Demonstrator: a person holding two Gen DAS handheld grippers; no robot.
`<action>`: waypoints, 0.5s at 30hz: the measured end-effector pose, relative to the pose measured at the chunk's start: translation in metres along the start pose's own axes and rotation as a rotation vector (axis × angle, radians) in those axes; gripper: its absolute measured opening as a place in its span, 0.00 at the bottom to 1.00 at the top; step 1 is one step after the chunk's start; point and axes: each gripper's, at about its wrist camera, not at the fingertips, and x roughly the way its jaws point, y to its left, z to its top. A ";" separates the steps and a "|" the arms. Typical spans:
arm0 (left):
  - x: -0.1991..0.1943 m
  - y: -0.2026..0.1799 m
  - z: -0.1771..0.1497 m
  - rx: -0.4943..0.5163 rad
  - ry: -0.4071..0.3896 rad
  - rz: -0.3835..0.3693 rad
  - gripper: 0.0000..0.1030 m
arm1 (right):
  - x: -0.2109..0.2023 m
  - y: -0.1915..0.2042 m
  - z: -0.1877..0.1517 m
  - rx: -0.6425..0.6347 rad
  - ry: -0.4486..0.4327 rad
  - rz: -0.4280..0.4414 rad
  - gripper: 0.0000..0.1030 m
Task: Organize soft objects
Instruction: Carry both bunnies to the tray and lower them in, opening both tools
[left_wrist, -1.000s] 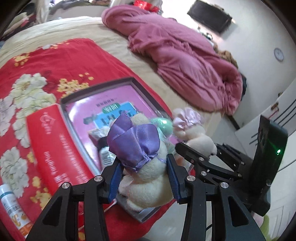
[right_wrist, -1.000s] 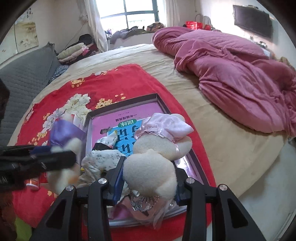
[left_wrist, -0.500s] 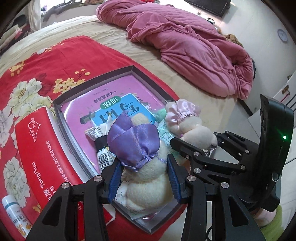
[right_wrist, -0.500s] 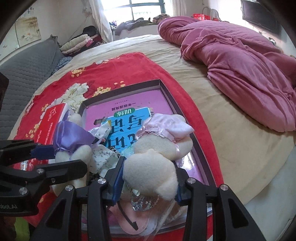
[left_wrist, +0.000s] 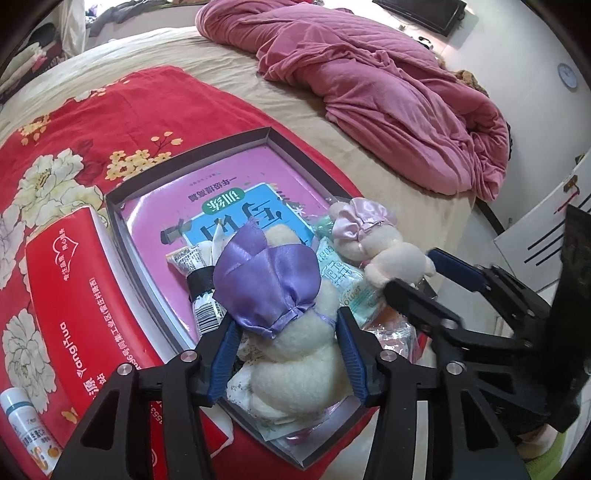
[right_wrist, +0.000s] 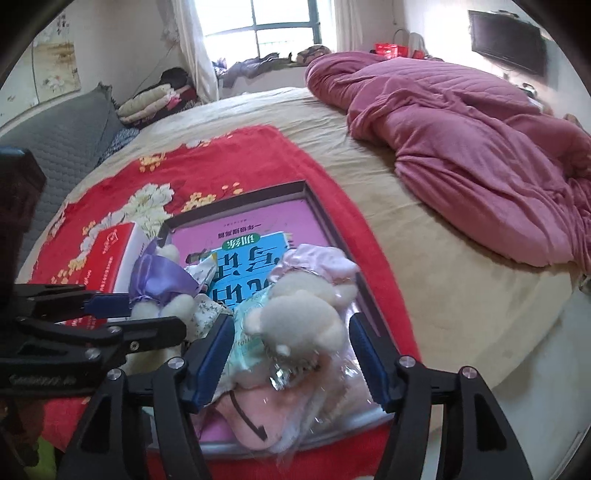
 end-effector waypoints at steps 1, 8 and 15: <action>-0.001 0.000 0.000 -0.004 -0.003 -0.002 0.53 | -0.005 -0.002 -0.001 0.005 -0.005 -0.003 0.63; -0.003 -0.001 -0.001 0.000 -0.005 -0.003 0.63 | -0.032 -0.010 -0.012 0.037 -0.025 -0.031 0.63; -0.019 -0.007 -0.003 0.019 -0.052 0.005 0.74 | -0.057 -0.009 -0.016 0.055 -0.050 -0.040 0.64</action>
